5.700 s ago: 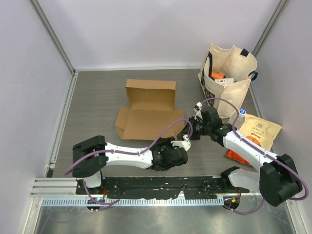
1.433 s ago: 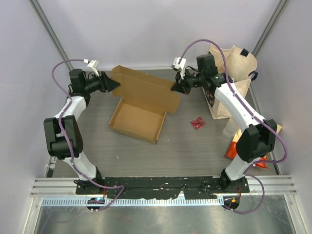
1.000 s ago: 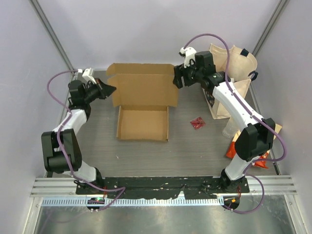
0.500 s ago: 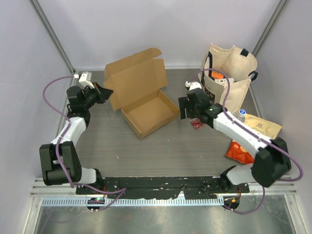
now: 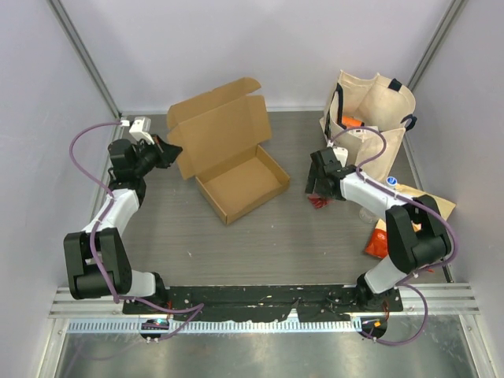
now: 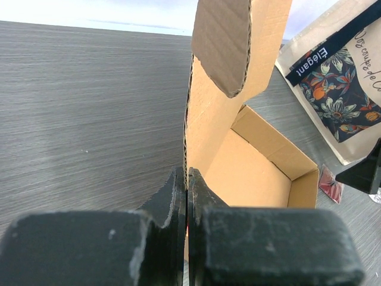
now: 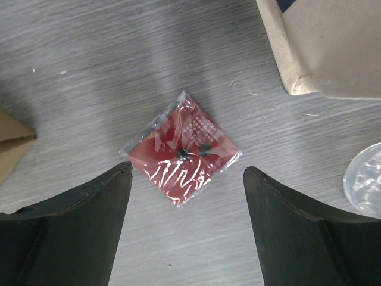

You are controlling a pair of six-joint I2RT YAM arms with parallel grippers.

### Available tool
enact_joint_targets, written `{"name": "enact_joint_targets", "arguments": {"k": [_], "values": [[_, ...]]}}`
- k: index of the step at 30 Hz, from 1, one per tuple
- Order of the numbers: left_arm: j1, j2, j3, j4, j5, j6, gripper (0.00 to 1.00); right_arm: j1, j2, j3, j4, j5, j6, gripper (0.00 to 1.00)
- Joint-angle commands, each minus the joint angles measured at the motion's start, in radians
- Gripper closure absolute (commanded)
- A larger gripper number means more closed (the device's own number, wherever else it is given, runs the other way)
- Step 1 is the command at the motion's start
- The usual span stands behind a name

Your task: Fold the paper box

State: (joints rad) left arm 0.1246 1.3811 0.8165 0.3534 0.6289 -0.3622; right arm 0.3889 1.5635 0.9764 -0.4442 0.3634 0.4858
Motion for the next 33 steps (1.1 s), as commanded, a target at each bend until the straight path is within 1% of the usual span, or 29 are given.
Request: {"name": "enact_joint_targets", "arguments": {"k": [1, 3, 7, 12, 16, 18, 24, 27, 30, 33], "values": [[-0.011, -0.013, 0.047, 0.009, 0.011, 0.028, 1.0, 0.007, 0.058, 0.065, -0.02, 0.04, 0.218, 0.19], [-0.011, -0.017, 0.046, 0.007, 0.012, 0.025, 0.99, 0.008, 0.11, 0.087, -0.027, 0.07, 0.241, 0.18], [-0.022, -0.024, 0.042, 0.004, 0.008, 0.029, 1.0, 0.008, 0.148, 0.108, -0.059, 0.137, 0.27, 0.17], [-0.028, -0.019, 0.05, 0.004, 0.008, 0.026, 0.99, 0.01, 0.15, 0.073, -0.037, 0.131, 0.347, 0.15], [-0.028, -0.02, 0.05, 0.002, 0.006, 0.028, 0.99, 0.01, 0.196, 0.114, -0.129, 0.193, 0.408, 0.15], [-0.028, -0.025, 0.049, 0.004, 0.003, 0.028, 0.99, 0.013, 0.207, 0.116, -0.152, 0.189, 0.436, 0.15], [-0.032, -0.037, 0.049, 0.002, 0.002, 0.028, 0.99, 0.036, 0.207, 0.091, -0.145, 0.193, 0.467, 0.16], [-0.031, -0.045, 0.046, 0.002, -0.003, 0.029, 0.99, 0.056, 0.217, 0.091, -0.145, 0.195, 0.476, 0.18], [-0.034, -0.048, 0.046, -0.002, -0.006, 0.031, 0.99, 0.077, 0.218, 0.079, -0.149, 0.194, 0.514, 0.23], [-0.034, -0.053, 0.047, -0.004, -0.005, 0.032, 0.99, 0.097, 0.19, 0.039, -0.116, 0.186, 0.548, 0.28]]}}
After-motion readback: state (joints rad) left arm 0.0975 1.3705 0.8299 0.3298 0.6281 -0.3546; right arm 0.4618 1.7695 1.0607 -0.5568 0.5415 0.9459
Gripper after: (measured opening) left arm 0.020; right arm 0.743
